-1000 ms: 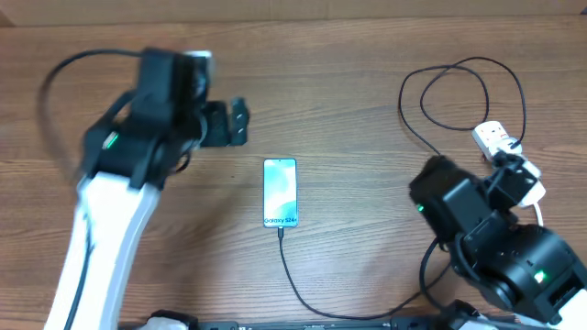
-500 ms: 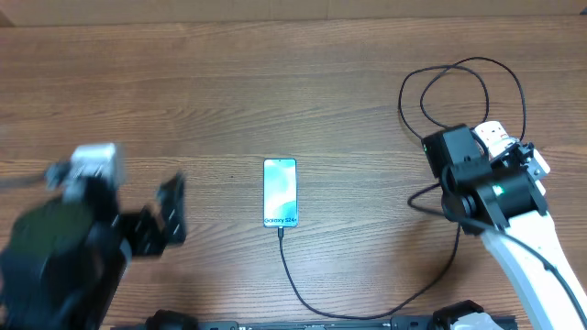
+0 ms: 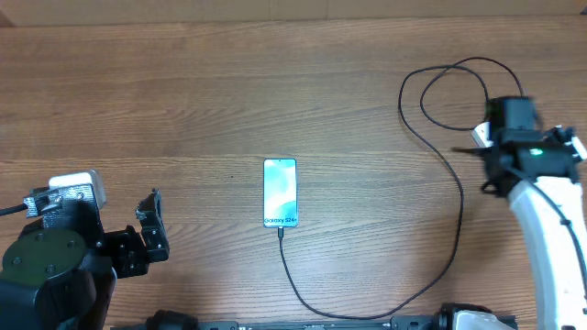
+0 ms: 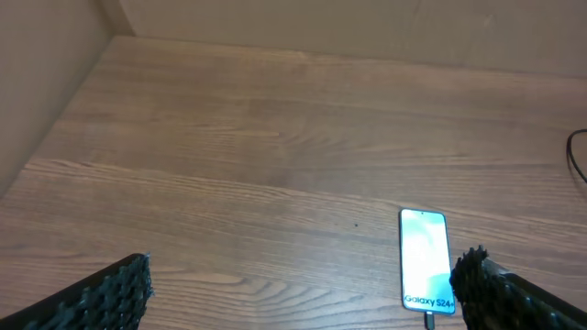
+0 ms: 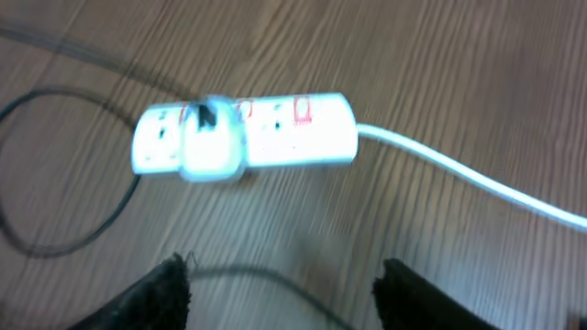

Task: Plug charger to phone and switch on socket
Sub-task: 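Move the right gripper over the power strip's socket switch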

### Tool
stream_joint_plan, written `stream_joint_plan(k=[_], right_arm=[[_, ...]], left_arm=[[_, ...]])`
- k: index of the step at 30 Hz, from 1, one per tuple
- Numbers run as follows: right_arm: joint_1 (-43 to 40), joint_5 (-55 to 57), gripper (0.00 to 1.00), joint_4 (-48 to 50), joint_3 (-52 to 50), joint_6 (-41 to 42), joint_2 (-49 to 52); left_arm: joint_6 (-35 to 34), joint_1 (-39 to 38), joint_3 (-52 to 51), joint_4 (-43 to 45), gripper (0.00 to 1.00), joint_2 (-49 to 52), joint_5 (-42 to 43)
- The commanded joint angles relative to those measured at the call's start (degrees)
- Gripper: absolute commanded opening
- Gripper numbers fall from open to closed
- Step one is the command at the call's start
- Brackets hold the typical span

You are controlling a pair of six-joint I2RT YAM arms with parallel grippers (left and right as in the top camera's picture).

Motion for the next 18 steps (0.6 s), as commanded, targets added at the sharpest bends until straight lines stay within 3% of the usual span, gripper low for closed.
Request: stream_joint_plan(k=[1,5,6,10,14,18], right_arm=[[-7.4,-10.3,0.49,4.4,-0.2,-15.4,1.2],[-14.4,-12.5,0.09,10.7,-0.2,-19.9,4.6],[-15.7,-12.5,0.04,11.9,-0.2,-20.6,5.9],[-19.1,-13.2,0.04,15.9,-0.2,-20.7,12.0],[-19.6,-19.3,0.04,22.6,-0.2,-30.5,17.6],[-19.6,-22.3,0.04,26.9,-0.2,-31.7,21.2]], left_arm=[[0.5,-0.1,-0.1,0.0,1.0,-0.2,-1.2],[0.5,-0.1,-0.1,0.0,1.0,-0.2,-1.2],[0.5,-0.1,-0.1,0.0,0.99,-0.2,-1.2],[0.5,-0.1,-0.1,0.0,1.0,-0.2,-1.2],[0.5,-0.1,-0.1,0.0,1.0,-0.2,-1.2],[0.5,-0.1,-0.1,0.0,1.0,-0.2,-1.2]])
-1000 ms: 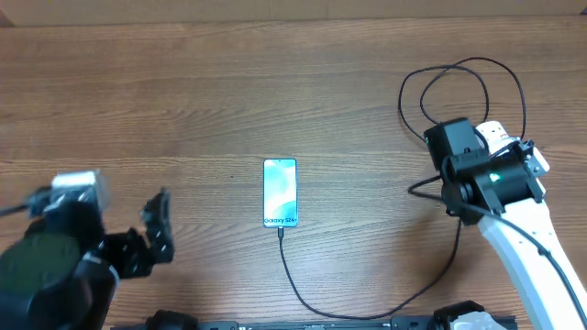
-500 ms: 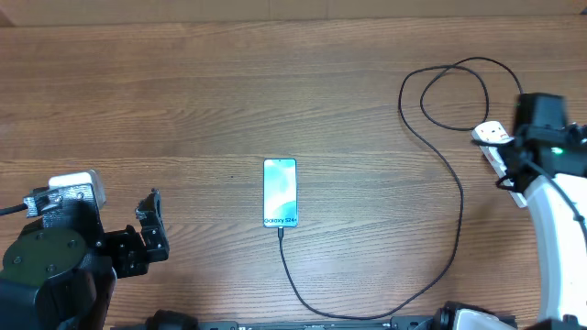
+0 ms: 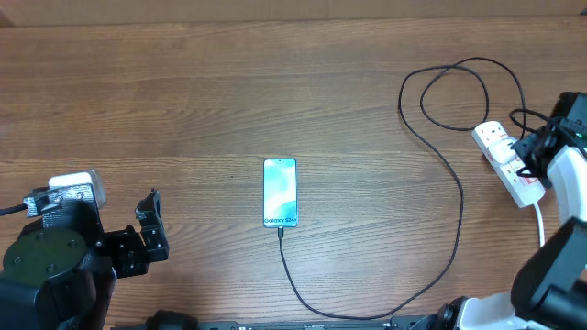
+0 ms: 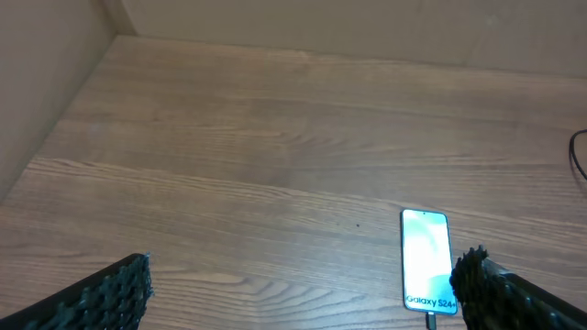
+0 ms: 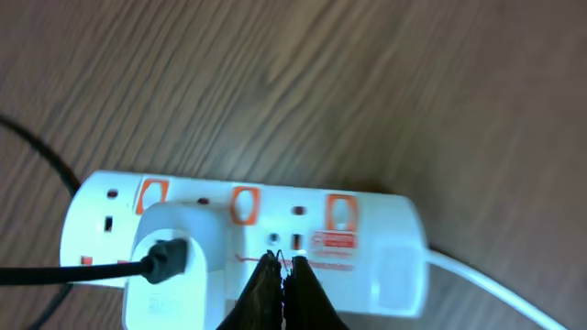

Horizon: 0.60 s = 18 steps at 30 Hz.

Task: Plug charger to phone and switch on socket
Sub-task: 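Move the right gripper over the power strip's socket switch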

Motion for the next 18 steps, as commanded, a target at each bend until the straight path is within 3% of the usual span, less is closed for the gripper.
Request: stream_joint_plan(k=[1,18], right_arm=[[0.1,-4.1,0.04,2.4,-0.1,-4.9,1.9],[0.1,-2.8,0.04,9.8,-0.1,-10.3,8.2]], left_arm=[[0.5,-0.1,-0.1,0.0,1.0,-0.2,-1.0],[0.5,-0.1,-0.1,0.0,1.0,-0.2,-1.0]])
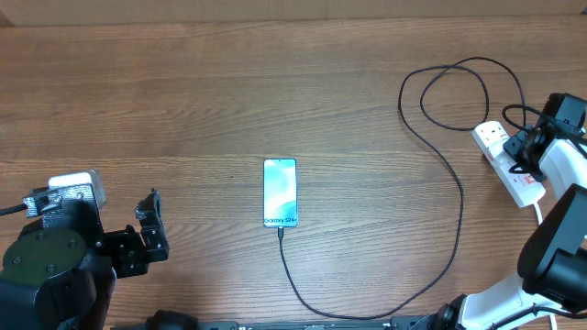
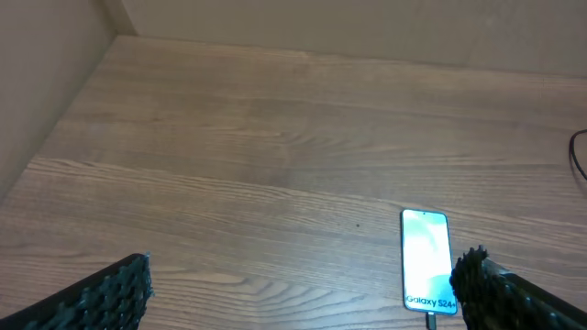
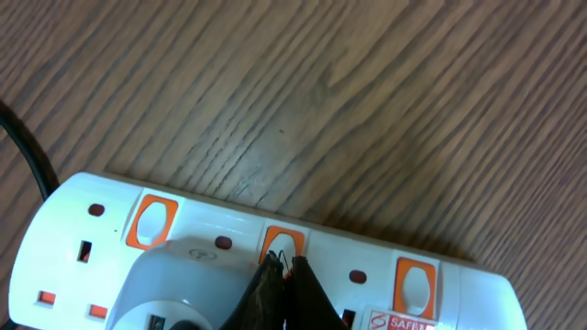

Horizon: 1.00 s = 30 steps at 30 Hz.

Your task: Plug charger to phone and switch on socket

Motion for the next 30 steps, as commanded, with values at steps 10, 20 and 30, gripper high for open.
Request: stream_joint_plan(k=[10,20,30], right_arm=[[0.2,-1.5,0.04,2.2,-0.6,-4.0,2.1],[0.2,-2.8,0.04,2.5,-1.4,-4.0,2.3],[0.2,-6.7,0.04,2.3,-2.3,-3.9,2.6]], left_arm=[[0.5,-0.1,-0.1,0.0,1.0,-0.2,-1.0],[0.5,0.1,-0.2,0.0,1.0,-2.3,-1.0],[0.5,0.4,-0.2,0.0,1.0,-10.3,-1.0]])
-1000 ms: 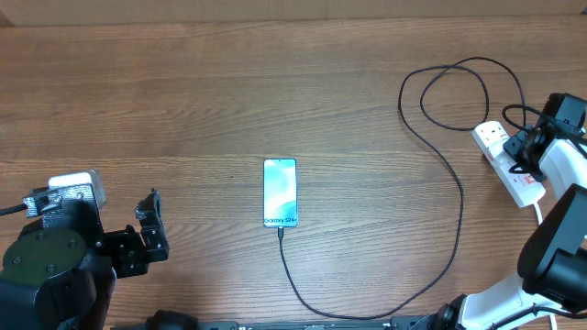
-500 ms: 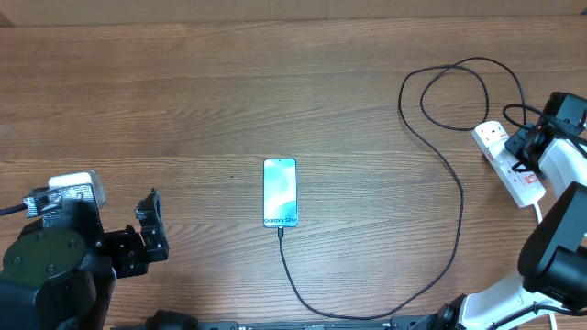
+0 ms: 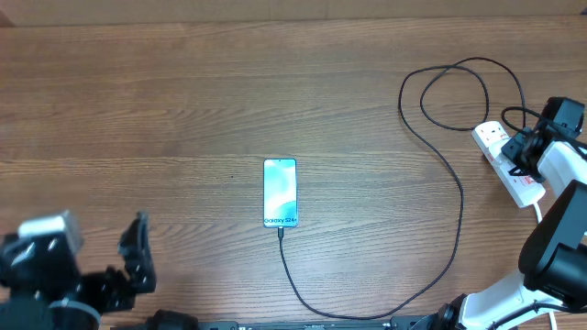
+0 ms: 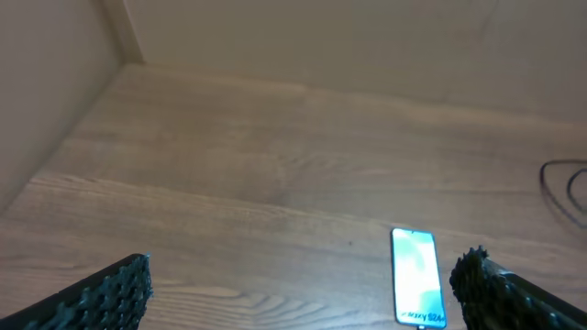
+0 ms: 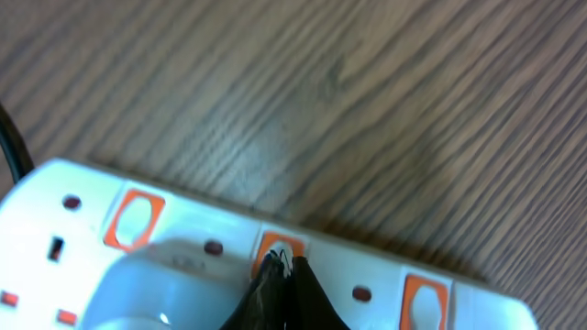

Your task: Plug charger to phone and switch on socket

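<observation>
The phone (image 3: 281,192) lies screen-up mid-table, lit, with the black charger cable (image 3: 456,211) plugged into its near end. It also shows in the left wrist view as the phone (image 4: 415,290). The cable loops to a white adapter in the white socket strip (image 3: 509,163) at the right edge. My right gripper (image 5: 283,263) is shut, its tips pressed on the middle orange switch (image 5: 278,249) of the strip (image 5: 385,284). My left gripper (image 3: 136,252) stands open at the near left, far from the phone.
Bare wooden table (image 3: 183,101) spreads around the phone. The cable's loop (image 3: 454,96) lies left of the strip. A white lead (image 3: 543,220) leaves the strip toward the near right edge.
My left arm has drawn back toward the near left corner, and its view of the phone is more distant. The right gripper stays shut on the middle switch, slightly closer to it.
At first my right gripper hovered open above the strip. It was then shut over the strip's right part. After that its tips were at the middle orange switch, where they are pressed now. The phone and cable have not moved.
</observation>
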### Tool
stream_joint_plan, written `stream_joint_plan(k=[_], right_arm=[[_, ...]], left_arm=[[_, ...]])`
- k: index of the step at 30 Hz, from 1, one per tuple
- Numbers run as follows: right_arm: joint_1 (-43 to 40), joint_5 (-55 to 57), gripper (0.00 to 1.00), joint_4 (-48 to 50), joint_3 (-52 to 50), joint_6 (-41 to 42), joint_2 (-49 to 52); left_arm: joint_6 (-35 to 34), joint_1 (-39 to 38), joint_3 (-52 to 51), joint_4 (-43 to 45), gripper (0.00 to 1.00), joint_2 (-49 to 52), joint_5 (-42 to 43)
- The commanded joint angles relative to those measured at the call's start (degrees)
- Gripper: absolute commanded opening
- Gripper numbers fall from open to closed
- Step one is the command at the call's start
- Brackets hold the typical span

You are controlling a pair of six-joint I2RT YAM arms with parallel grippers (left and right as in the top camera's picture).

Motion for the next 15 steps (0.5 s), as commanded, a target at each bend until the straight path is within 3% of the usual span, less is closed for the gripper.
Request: stream_joint_plan(k=[1,15], right_arm=[[0.6,-6.1,0.04,0.1,-0.8,-0.7,1.4],[0.7,-7.9,0.04,-1.8,-1.9,-0.6,1.4]], left_arm=[[0.5,0.4,0.0,0.0,1.0,-3.3,-1.0],[0.5,0.4,0.0,0.0,1.0,-9.7,-1.0]])
